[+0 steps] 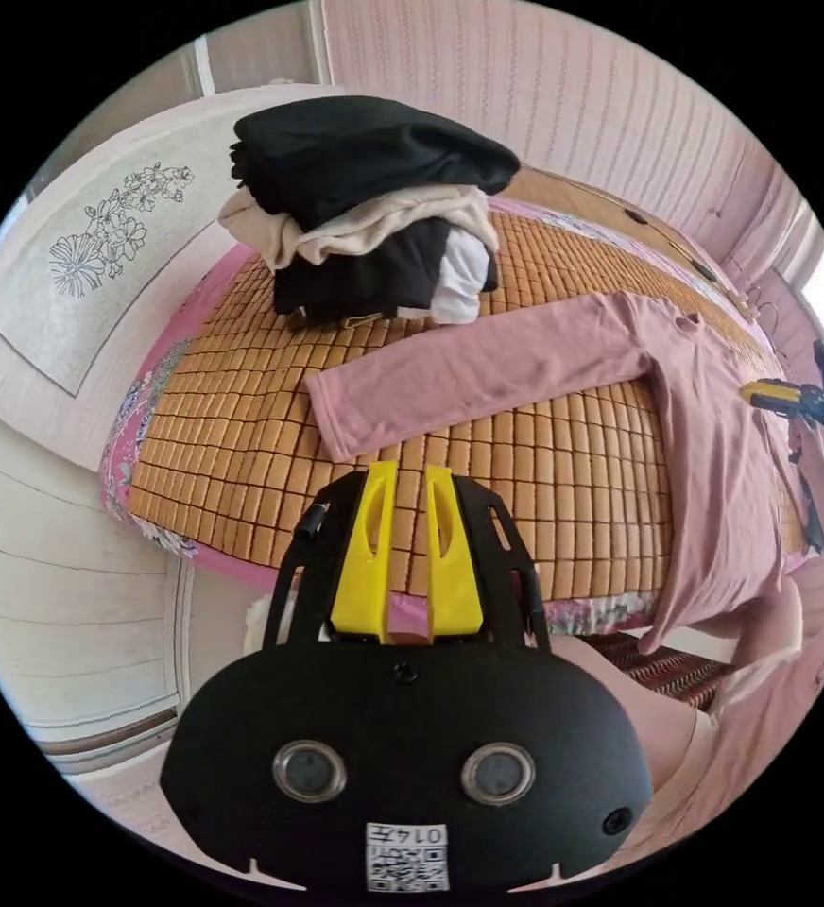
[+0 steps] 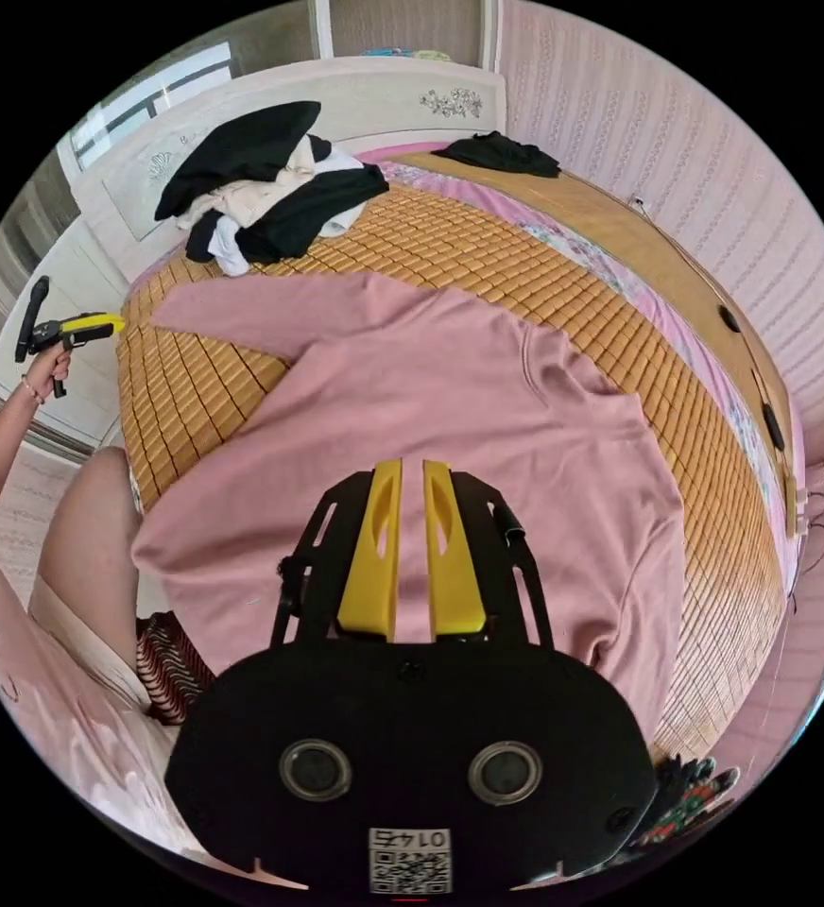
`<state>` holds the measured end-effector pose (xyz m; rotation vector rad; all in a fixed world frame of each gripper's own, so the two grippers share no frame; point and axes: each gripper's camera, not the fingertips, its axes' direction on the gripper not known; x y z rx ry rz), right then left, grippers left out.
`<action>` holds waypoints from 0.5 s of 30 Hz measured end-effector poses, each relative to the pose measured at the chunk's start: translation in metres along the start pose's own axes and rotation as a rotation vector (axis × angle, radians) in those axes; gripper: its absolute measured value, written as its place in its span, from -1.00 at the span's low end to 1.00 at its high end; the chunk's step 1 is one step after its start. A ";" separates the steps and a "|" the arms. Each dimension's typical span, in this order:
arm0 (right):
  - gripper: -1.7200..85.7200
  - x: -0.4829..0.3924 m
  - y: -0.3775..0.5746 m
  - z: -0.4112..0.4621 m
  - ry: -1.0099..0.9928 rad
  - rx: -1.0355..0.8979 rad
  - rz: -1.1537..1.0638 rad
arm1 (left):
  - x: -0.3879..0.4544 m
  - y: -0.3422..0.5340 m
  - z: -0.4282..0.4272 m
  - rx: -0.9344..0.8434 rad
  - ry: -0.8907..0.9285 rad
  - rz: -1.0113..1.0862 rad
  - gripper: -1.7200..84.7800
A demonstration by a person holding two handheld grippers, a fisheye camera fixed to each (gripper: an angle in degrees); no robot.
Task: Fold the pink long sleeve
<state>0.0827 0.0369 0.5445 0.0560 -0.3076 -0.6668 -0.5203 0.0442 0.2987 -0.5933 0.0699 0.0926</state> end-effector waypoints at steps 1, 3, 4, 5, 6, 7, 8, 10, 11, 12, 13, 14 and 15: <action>-0.82 0.003 0.020 0.000 0.001 -0.037 0.025 | 0.026 0.005 0.004 -0.017 0.080 0.043 -0.82; -0.77 0.009 0.090 -0.001 -0.006 -0.176 0.133 | 0.064 0.009 0.012 -0.038 0.205 0.098 -0.81; -0.75 0.009 0.105 -0.002 -0.007 -0.198 0.161 | 0.088 0.008 0.019 -0.052 0.266 0.134 -0.80; -0.73 0.011 0.133 -0.003 0.002 -0.248 0.220 | 0.099 0.008 0.023 -0.056 0.289 0.148 -0.80; -0.71 0.013 0.156 -0.002 0.005 -0.285 0.279 | 0.120 0.005 0.031 -0.081 0.336 0.186 -0.79; -0.70 0.014 0.166 -0.001 0.004 -0.306 0.305 | 0.140 0.001 0.038 -0.108 0.370 0.238 -0.79; -0.69 0.017 0.184 0.001 -0.001 -0.339 0.359 | 0.148 -0.002 0.040 -0.114 0.357 0.264 -0.78; -0.68 0.020 0.202 0.009 -0.059 -0.370 0.426 | 0.170 -0.014 0.047 -0.099 0.322 0.303 -0.79; -0.71 0.021 0.210 0.018 -0.103 -0.412 0.450 | 0.174 -0.017 0.050 -0.108 0.330 0.310 -0.78; -0.75 0.021 0.213 0.020 -0.089 -0.399 0.460 | 0.182 -0.023 0.057 -0.137 0.329 0.329 -0.78; -0.78 0.021 0.214 0.018 -0.059 -0.393 0.462 | 0.188 -0.027 0.064 -0.159 0.313 0.340 -0.78; -0.84 0.022 0.213 0.016 -0.046 -0.399 0.445 | 0.191 -0.029 0.067 -0.172 0.304 0.350 -0.78; -0.89 0.023 0.214 0.015 -0.079 -0.406 0.436 | 0.195 -0.030 0.072 -0.196 0.278 0.370 -0.78</action>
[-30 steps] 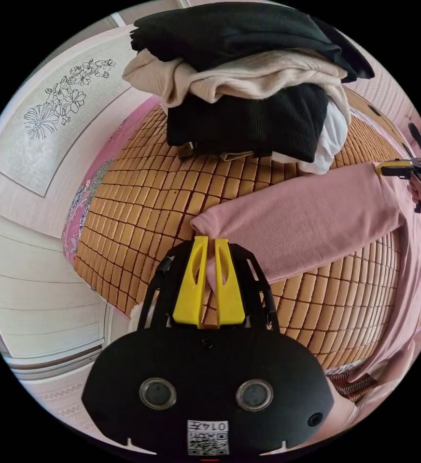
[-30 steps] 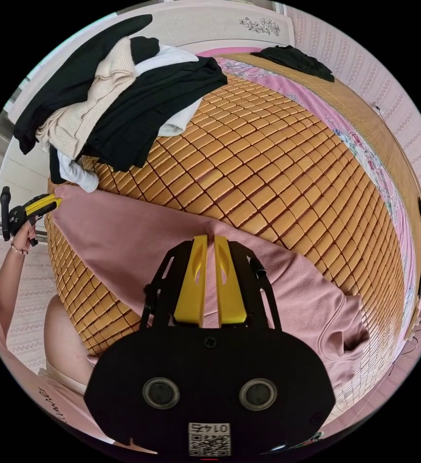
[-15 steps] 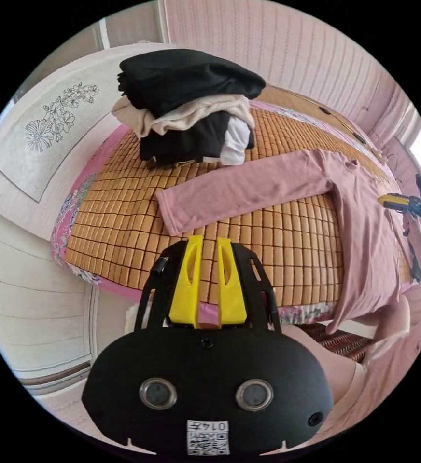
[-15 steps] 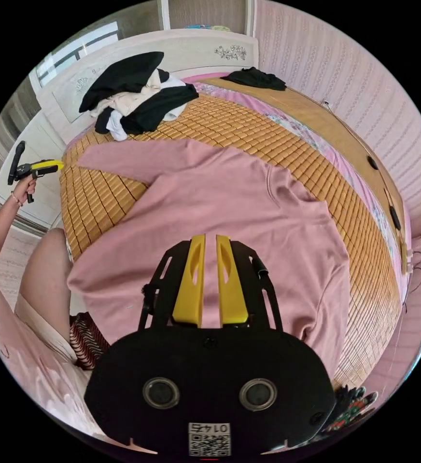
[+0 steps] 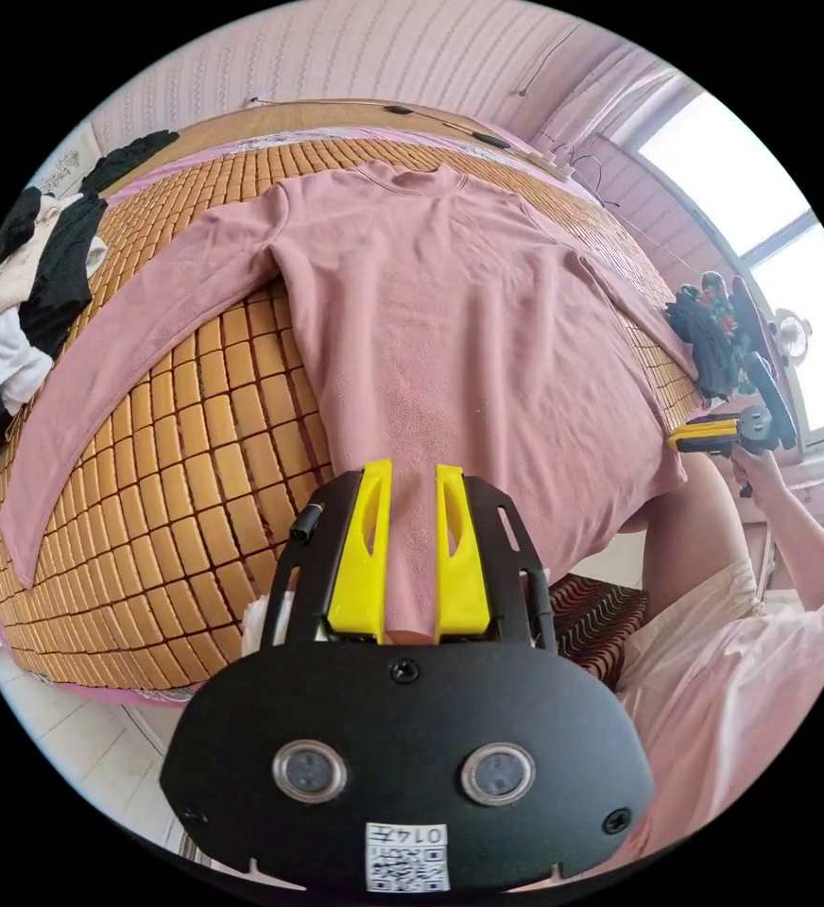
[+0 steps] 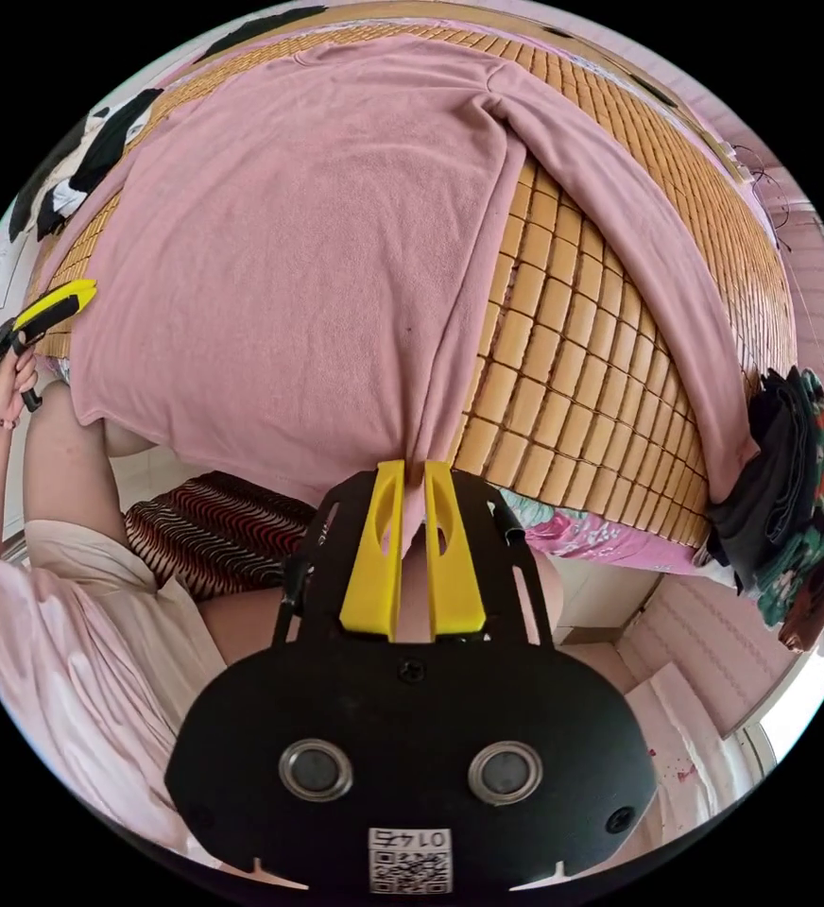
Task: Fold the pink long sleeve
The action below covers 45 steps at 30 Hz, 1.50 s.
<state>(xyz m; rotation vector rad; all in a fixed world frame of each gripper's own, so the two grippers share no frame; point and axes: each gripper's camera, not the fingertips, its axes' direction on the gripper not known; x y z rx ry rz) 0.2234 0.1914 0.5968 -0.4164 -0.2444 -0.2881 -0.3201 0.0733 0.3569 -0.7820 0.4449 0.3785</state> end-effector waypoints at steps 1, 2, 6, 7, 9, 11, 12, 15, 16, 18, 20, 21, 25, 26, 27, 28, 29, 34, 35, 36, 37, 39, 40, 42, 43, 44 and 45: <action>-0.90 0.001 0.001 -0.002 -0.008 0.002 -0.006 | 0.003 -0.002 0.000 -0.003 -0.022 0.013 -0.78; -0.91 0.004 0.004 -0.005 -0.014 0.005 -0.015 | 0.004 -0.002 -0.001 -0.007 -0.032 0.023 -0.78; -0.93 0.014 0.008 -0.007 -0.025 0.003 -0.005 | 0.009 -0.003 0.000 -0.033 -0.079 0.073 -0.79; -0.93 0.014 0.007 -0.004 -0.029 -0.003 -0.007 | 0.009 -0.003 -0.001 -0.028 -0.079 0.074 -0.79; -0.90 0.009 0.007 -0.003 -0.043 -0.007 -0.019 | 0.006 -0.004 -0.002 -0.037 -0.066 0.073 -0.78; -0.84 0.007 0.009 -0.005 -0.049 -0.023 -0.010 | 0.005 -0.005 -0.006 -0.049 -0.058 0.074 -0.78; -0.79 0.006 0.011 -0.002 -0.063 -0.063 -0.005 | 0.005 -0.003 -0.011 -0.042 -0.060 0.077 -0.78; -0.78 0.001 0.012 0.018 -0.064 -0.163 -0.006 | 0.007 0.000 -0.017 -0.036 -0.050 0.087 -0.78; -0.79 -0.001 0.012 0.020 -0.064 -0.157 -0.008 | 0.008 0.001 -0.014 -0.049 -0.054 0.095 -0.78; -0.87 -0.011 0.008 0.024 -0.065 -0.148 -0.025 | 0.007 0.002 -0.005 -0.084 -0.070 0.098 -0.78; -0.90 -0.019 0.007 0.027 -0.023 -0.158 -0.040 | 0.007 0.003 -0.002 -0.071 -0.070 0.099 -0.79; -0.91 -0.024 0.007 0.030 0.002 -0.166 -0.053 | 0.007 0.003 -0.001 -0.066 -0.074 0.105 -0.80; -0.91 -0.037 0.005 0.037 0.039 -0.178 -0.067 | 0.010 0.004 0.002 -0.040 -0.100 0.135 -0.80; -0.90 -0.041 0.005 0.036 0.044 -0.188 -0.073 | 0.009 0.004 0.002 -0.036 -0.094 0.130 -0.80; -0.89 -0.044 0.007 0.033 0.035 -0.189 -0.079 | 0.005 0.004 0.001 -0.022 -0.068 0.102 -0.81; -0.88 -0.045 0.009 0.030 0.029 -0.187 -0.080 | -0.002 0.006 -0.001 0.000 -0.025 0.060 -0.81; -0.85 -0.045 0.015 0.023 0.021 -0.183 -0.076 | -0.007 0.007 -0.003 0.007 0.002 0.036 -0.82; -0.77 -0.057 0.021 -0.031 0.119 -0.104 -0.097 | -0.080 0.041 -0.046 0.246 0.127 -0.280 -0.82; -0.78 -0.073 0.010 -0.050 0.138 -0.045 -0.155 | -0.091 0.046 -0.051 0.272 0.113 -0.317 -0.82; -0.78 -0.093 -0.009 -0.068 0.149 0.014 -0.224 | -0.114 0.058 -0.060 0.308 0.062 -0.389 -0.81; -0.78 -0.106 -0.019 -0.077 0.147 0.050 -0.268 | -0.137 0.070 -0.068 0.332 0.000 -0.455 -0.81; -0.78 -0.169 -0.069 -0.110 0.139 0.202 -0.461 | -0.172 0.085 -0.076 0.347 -0.054 -0.542 -0.80; -0.78 -0.187 -0.083 -0.117 0.134 0.234 -0.512 | -0.194 0.094 -0.081 0.351 -0.086 -0.599 -0.80; -0.78 -0.264 -0.138 -0.142 0.098 0.341 -0.703 | -0.222 0.105 -0.089 0.371 -0.145 -0.668 -0.80; -0.78 -0.283 -0.151 -0.148 0.084 0.359 -0.747 | -0.237 0.109 -0.094 0.385 -0.176 -0.699 -0.80; -0.77 -0.321 -0.178 -0.157 0.066 0.385 -0.814 | -0.244 0.111 -0.097 0.392 -0.184 -0.712 -0.80; -0.77 -0.355 -0.204 -0.166 0.053 0.405 -0.863 | -0.256 0.111 -0.100 0.405 -0.187 -0.719 -0.79</action>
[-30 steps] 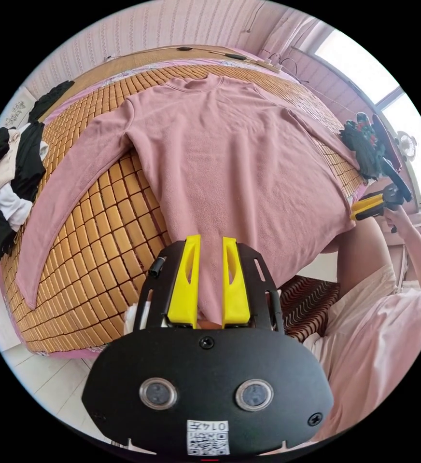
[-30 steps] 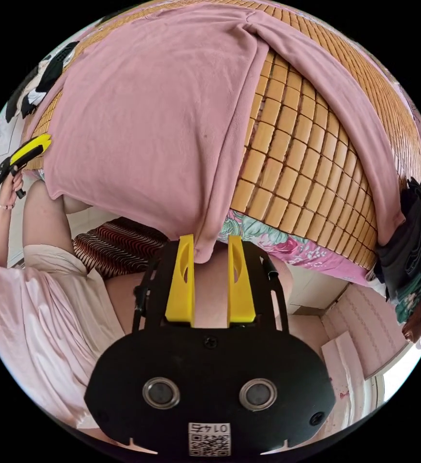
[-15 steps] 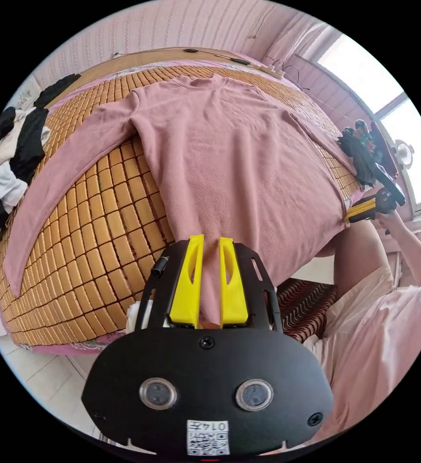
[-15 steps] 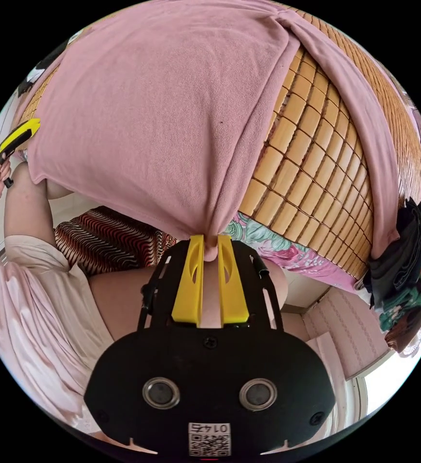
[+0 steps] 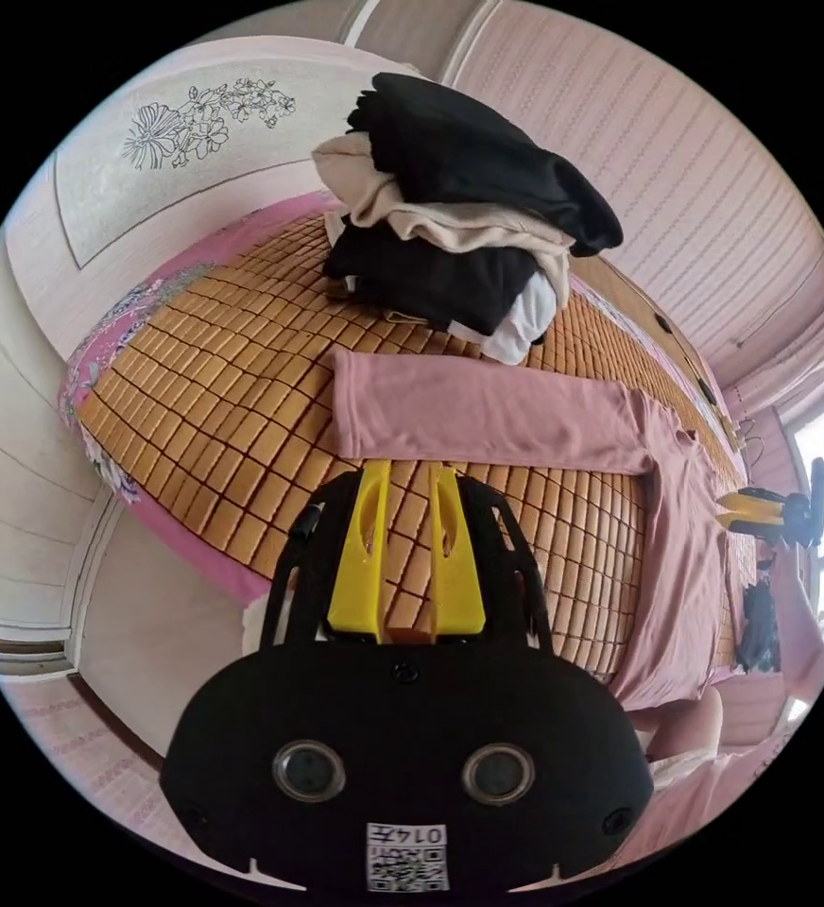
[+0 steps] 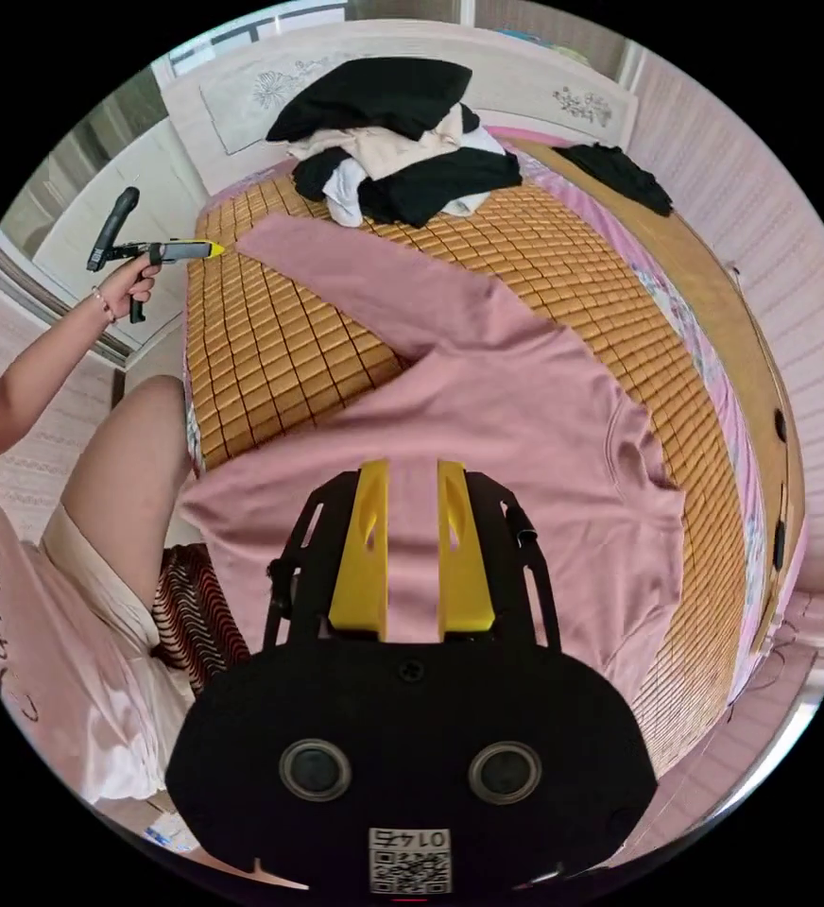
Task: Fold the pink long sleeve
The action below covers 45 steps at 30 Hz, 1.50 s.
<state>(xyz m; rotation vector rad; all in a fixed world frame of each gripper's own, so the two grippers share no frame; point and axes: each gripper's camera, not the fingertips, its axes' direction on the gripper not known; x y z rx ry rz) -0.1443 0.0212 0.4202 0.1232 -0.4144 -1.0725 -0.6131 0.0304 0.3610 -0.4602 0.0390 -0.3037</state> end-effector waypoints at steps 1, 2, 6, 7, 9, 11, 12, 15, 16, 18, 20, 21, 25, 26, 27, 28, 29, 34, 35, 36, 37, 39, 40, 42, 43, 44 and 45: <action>-0.77 -0.001 -0.021 0.004 -0.003 0.003 -0.019 | -0.007 -0.008 0.003 0.001 -0.018 -0.011 -0.79; -0.76 -0.001 -0.058 0.012 -0.007 0.000 -0.045 | -0.009 -0.012 0.005 0.002 -0.031 -0.013 -0.78; -0.74 0.007 -0.151 0.047 0.000 -0.069 -0.030 | -0.019 -0.034 0.028 -0.023 0.011 -0.048 -0.76; -0.74 0.009 -0.160 0.051 0.004 -0.082 -0.022 | -0.020 -0.039 0.036 -0.029 0.012 -0.052 -0.75; -0.74 0.014 -0.186 0.065 0.010 -0.115 0.005 | -0.019 -0.043 0.048 -0.036 0.005 -0.054 -0.74; -0.74 0.015 -0.200 0.074 0.028 -0.146 0.013 | -0.019 -0.047 0.062 -0.069 0.003 -0.063 -0.72; -0.74 0.014 -0.207 0.079 0.046 -0.163 0.010 | -0.019 -0.048 0.071 -0.101 -0.009 -0.076 -0.71; -0.75 0.014 -0.218 0.092 0.060 -0.220 0.013 | -0.010 -0.046 0.077 -0.092 -0.080 -0.036 -0.75; -0.76 0.014 -0.218 0.088 0.058 -0.205 0.016 | -0.004 -0.044 0.079 -0.096 -0.111 -0.001 -0.77; -0.83 0.017 -0.222 0.080 0.013 -0.212 0.013 | 0.004 -0.042 0.080 -0.096 -0.108 0.046 -0.85; -0.89 0.019 -0.221 0.072 -0.003 -0.211 0.004 | 0.009 -0.040 0.082 -0.096 -0.128 0.049 -0.90; -0.91 0.022 -0.220 0.064 -0.002 -0.199 0.002 | 0.012 -0.038 0.080 -0.089 -0.134 0.054 -0.92; -0.94 0.043 -0.205 0.017 -0.047 -0.081 0.052 | 0.030 -0.018 0.028 0.135 -0.003 0.055 -0.96; -0.95 0.055 -0.195 -0.005 -0.090 -0.027 0.077 | 0.035 -0.014 0.017 0.167 0.035 0.068 -0.96; -0.95 0.068 -0.183 -0.029 -0.136 0.036 0.102 | 0.050 -0.005 -0.004 0.219 0.109 0.107 -0.96; -0.95 0.075 -0.175 -0.041 -0.160 0.066 0.115 | 0.070 0.004 -0.022 0.238 0.173 0.157 -0.96; -0.95 0.089 -0.158 -0.067 -0.209 0.131 0.134 | 0.081 0.009 -0.032 0.252 0.210 0.192 -0.96; -0.93 0.138 -0.048 -0.170 -0.268 0.365 0.258 | 0.215 0.062 -0.085 0.282 0.738 0.557 -0.95; -0.91 0.148 -0.009 -0.192 -0.276 0.410 0.300 | 0.234 0.070 -0.086 0.265 0.806 0.605 -0.95; -0.89 0.156 0.033 -0.210 -0.276 0.434 0.343 | 0.273 0.087 -0.086 0.219 0.950 0.671 -0.93; -0.88 0.159 0.056 -0.217 -0.269 0.436 0.371 | 0.310 0.107 -0.080 0.166 1.099 0.700 -0.91; -0.82 0.169 0.153 -0.234 -0.208 0.377 0.505 | 0.366 0.142 -0.063 0.045 1.253 0.738 -0.87; -0.81 0.171 0.179 -0.235 -0.185 0.345 0.549 | 0.398 0.166 -0.051 -0.037 1.296 0.785 -0.83; -0.80 0.169 0.281 -0.232 -0.151 0.188 0.734 | 0.432 0.201 -0.033 -0.164 1.264 0.878 -0.82; -0.79 0.167 0.305 -0.231 -0.163 0.157 0.780 | 0.445 0.220 -0.022 -0.238 1.210 0.925 -0.81; -0.79 0.157 0.347 -0.232 -0.206 0.130 0.849 | 0.448 0.227 -0.017 -0.260 1.184 0.946 -0.81; -0.78 0.144 0.379 -0.235 -0.248 0.104 0.898 | 0.451 0.240 -0.008 -0.290 1.103 0.983 -0.81</action>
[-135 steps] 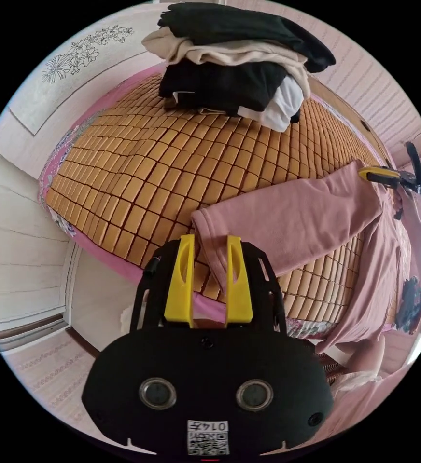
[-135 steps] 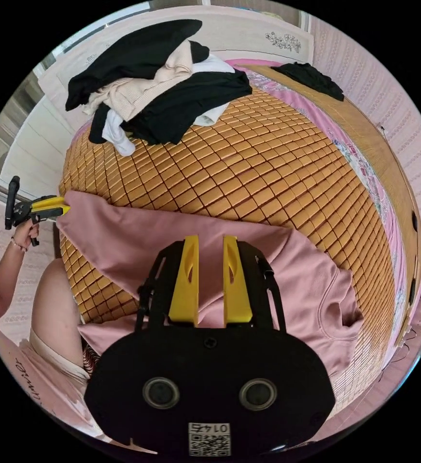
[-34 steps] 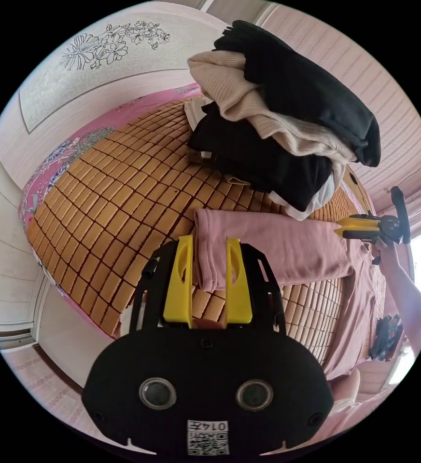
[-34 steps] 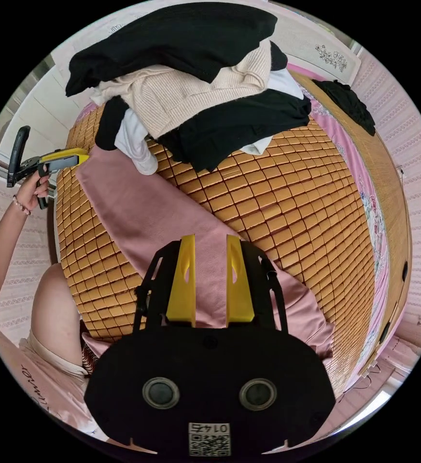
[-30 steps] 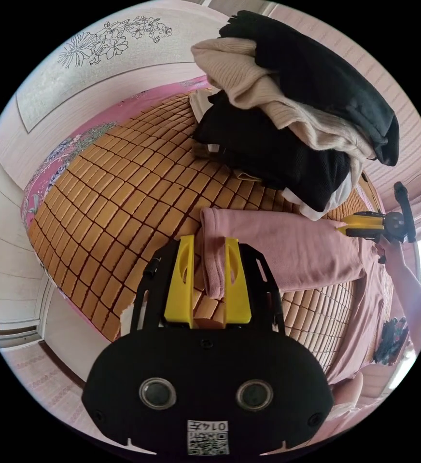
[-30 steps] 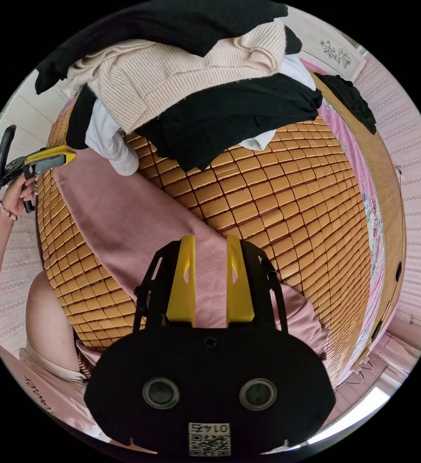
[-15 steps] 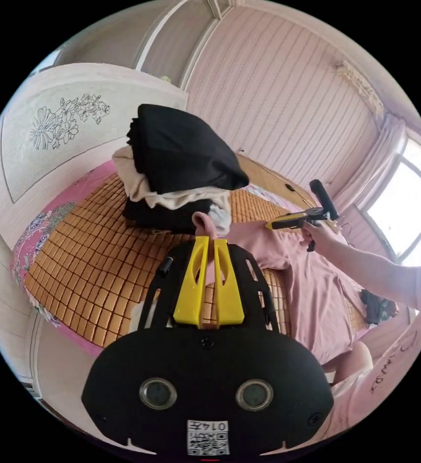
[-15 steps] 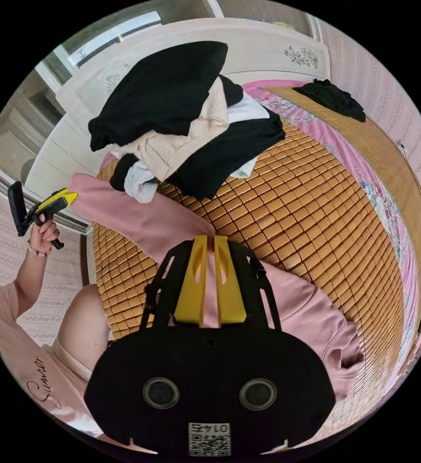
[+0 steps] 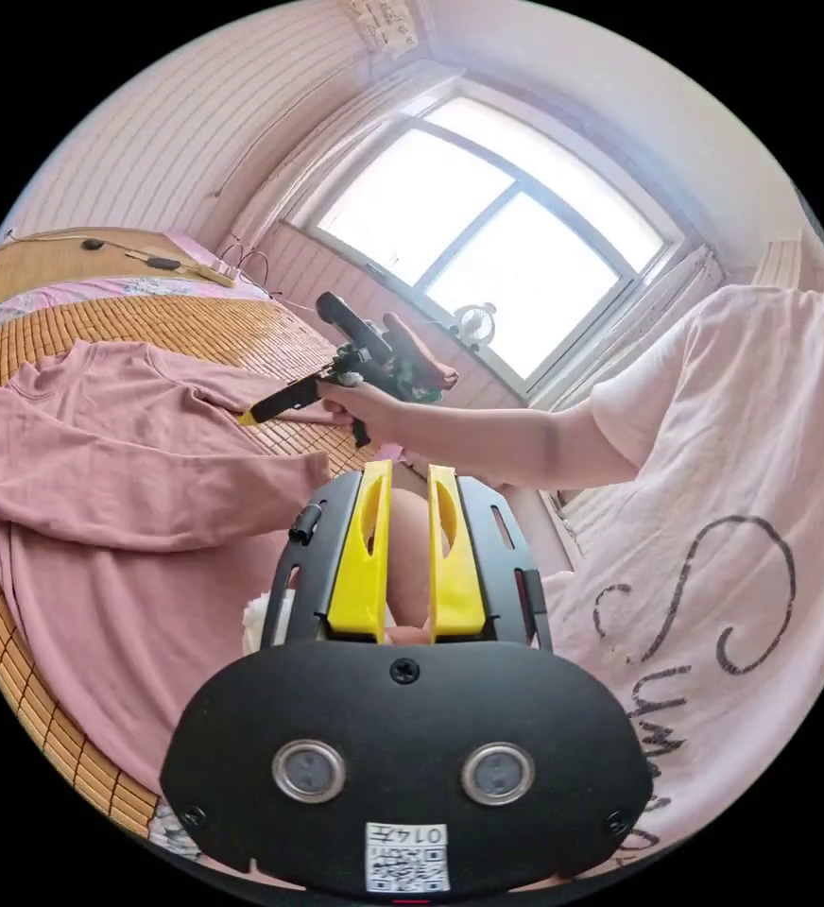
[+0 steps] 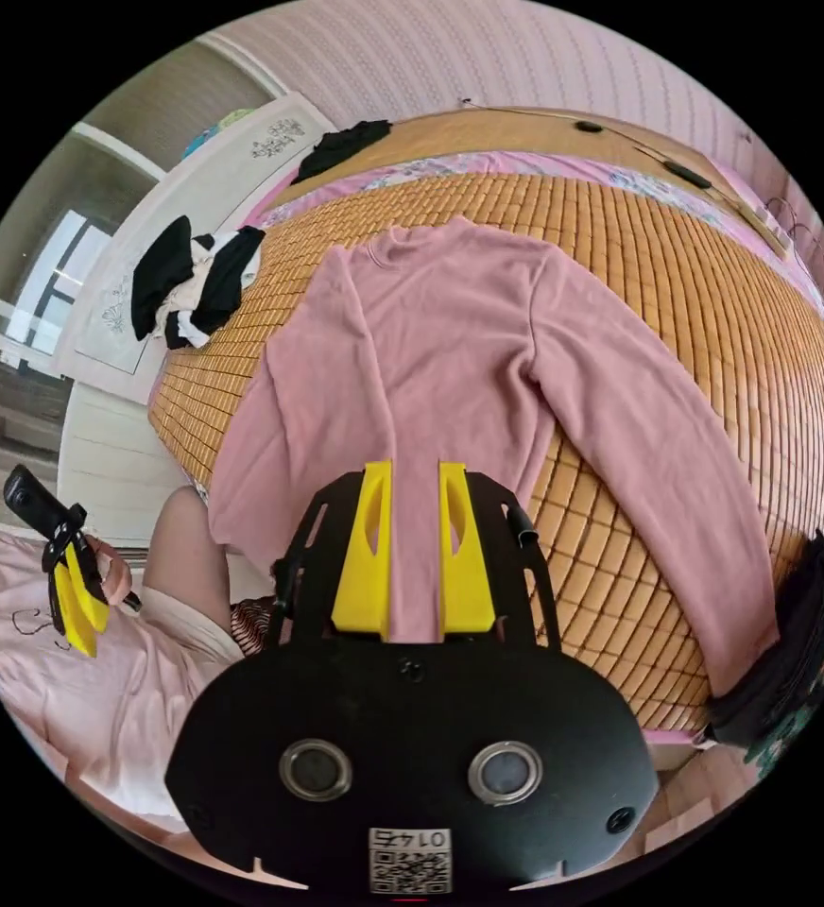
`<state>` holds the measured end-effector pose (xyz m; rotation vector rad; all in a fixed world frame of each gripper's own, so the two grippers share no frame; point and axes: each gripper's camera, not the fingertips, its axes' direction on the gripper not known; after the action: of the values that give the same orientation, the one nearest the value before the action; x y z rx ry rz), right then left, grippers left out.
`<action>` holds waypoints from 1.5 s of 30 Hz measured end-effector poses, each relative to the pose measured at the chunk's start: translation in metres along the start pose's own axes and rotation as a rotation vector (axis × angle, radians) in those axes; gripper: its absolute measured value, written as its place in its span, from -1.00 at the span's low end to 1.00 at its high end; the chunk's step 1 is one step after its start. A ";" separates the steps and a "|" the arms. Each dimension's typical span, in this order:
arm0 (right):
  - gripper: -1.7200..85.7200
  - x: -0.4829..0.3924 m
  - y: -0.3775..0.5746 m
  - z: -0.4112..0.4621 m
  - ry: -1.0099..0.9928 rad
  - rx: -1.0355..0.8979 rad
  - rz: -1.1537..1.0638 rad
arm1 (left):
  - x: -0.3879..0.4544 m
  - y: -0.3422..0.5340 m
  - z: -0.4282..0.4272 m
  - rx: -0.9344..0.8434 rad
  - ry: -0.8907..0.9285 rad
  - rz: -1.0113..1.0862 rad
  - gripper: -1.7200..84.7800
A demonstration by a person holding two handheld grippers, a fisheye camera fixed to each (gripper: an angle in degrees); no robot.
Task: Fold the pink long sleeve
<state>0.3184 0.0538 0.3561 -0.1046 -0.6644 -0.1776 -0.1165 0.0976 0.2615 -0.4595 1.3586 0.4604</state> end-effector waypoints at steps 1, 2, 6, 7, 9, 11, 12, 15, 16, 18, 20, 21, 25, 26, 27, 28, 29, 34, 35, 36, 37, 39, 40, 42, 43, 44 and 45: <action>-0.78 0.004 0.013 -0.003 -0.003 -0.011 0.016 | -0.004 0.007 0.007 -0.037 -0.068 -0.016 -0.82; -0.77 0.005 0.036 -0.009 0.002 -0.024 0.034 | -0.007 0.010 0.009 -0.050 -0.104 -0.026 -0.83; -0.71 -0.015 0.067 -0.025 0.056 -0.048 0.032 | -0.036 0.019 0.026 -0.212 -0.462 -0.080 -0.85; -0.71 -0.017 0.067 -0.028 0.061 -0.043 0.032 | -0.043 0.017 0.036 -0.250 -0.513 -0.077 -0.85; -0.69 -0.022 0.064 -0.044 0.101 0.007 0.043 | -0.046 0.008 0.054 -0.285 -0.521 -0.057 -0.85; -0.70 -0.020 0.059 -0.056 0.157 0.042 0.063 | -0.043 -0.007 0.079 -0.299 -0.480 -0.030 -0.84; -0.72 -0.018 0.054 -0.062 0.183 0.052 0.075 | -0.040 -0.018 0.100 -0.303 -0.442 -0.005 -0.84; -0.78 -0.006 0.043 -0.067 0.184 0.016 0.111 | -0.027 -0.046 0.168 -0.378 -0.366 0.081 -0.80; -0.80 -0.003 0.041 -0.068 0.180 0.007 0.115 | -0.021 -0.054 0.198 -0.424 -0.362 0.122 -0.77; -0.87 0.002 0.039 -0.077 0.185 -0.006 0.129 | -0.016 -0.061 0.241 -0.522 -0.373 0.169 -0.75; -0.90 0.003 0.039 -0.090 0.188 -0.013 0.122 | -0.012 -0.064 0.266 -0.565 -0.453 0.227 -0.77; -0.92 0.003 0.039 -0.101 0.188 -0.016 0.109 | -0.008 -0.069 0.272 -0.583 -0.488 0.253 -0.80; -0.94 0.004 0.043 -0.142 0.131 -0.029 0.078 | 0.015 -0.086 0.254 -0.536 -0.451 0.319 -0.88; -0.94 0.004 0.045 -0.154 0.109 -0.031 0.067 | 0.017 -0.088 0.252 -0.533 -0.446 0.323 -0.88; -0.94 0.004 0.047 -0.160 0.101 -0.034 0.056 | 0.019 -0.092 0.253 -0.545 -0.438 0.324 -0.88; -0.94 0.005 0.047 -0.160 0.097 -0.042 0.050 | 0.016 -0.093 0.262 -0.571 -0.432 0.316 -0.87; -0.94 0.009 0.048 -0.156 0.116 -0.063 0.053 | 0.013 -0.093 0.268 -0.586 -0.425 0.301 -0.87; -0.88 0.029 0.067 -0.181 0.056 0.012 0.112 | -0.008 -0.102 0.295 -0.660 -0.339 0.214 -0.82; -0.84 0.037 0.078 -0.203 0.060 0.075 0.145 | -0.007 -0.106 0.292 -0.657 -0.332 0.216 -0.82; -0.78 0.049 0.092 -0.225 0.112 0.145 0.197 | -0.004 -0.116 0.285 -0.634 -0.323 0.225 -0.81; -0.76 0.057 0.099 -0.237 0.151 0.179 0.231 | -0.004 -0.129 0.279 -0.617 -0.326 0.228 -0.81; -0.71 0.095 0.134 -0.279 0.297 0.330 0.410 | -0.005 -0.153 0.270 -0.565 -0.329 0.242 -0.81; -0.71 0.106 0.143 -0.288 0.314 0.372 0.461 | -0.009 -0.171 0.267 -0.534 -0.332 0.256 -0.81; -0.70 0.148 0.179 -0.316 0.297 0.522 0.657 | -0.018 -0.199 0.269 -0.508 -0.347 0.283 -0.81; -0.70 0.157 0.186 -0.320 0.290 0.555 0.697 | -0.027 -0.218 0.275 -0.501 -0.374 0.303 -0.81; -0.70 0.172 0.198 -0.325 0.279 0.605 0.762 | -0.031 -0.228 0.279 -0.500 -0.387 0.311 -0.81; -0.70 0.184 0.205 -0.327 0.275 0.630 0.816 | -0.040 -0.247 0.288 -0.498 -0.402 0.327 -0.81</action>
<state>0.6979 0.1806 0.2065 0.2540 -0.3375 0.7892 0.2506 0.0532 0.3558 -0.5152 0.9201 1.1133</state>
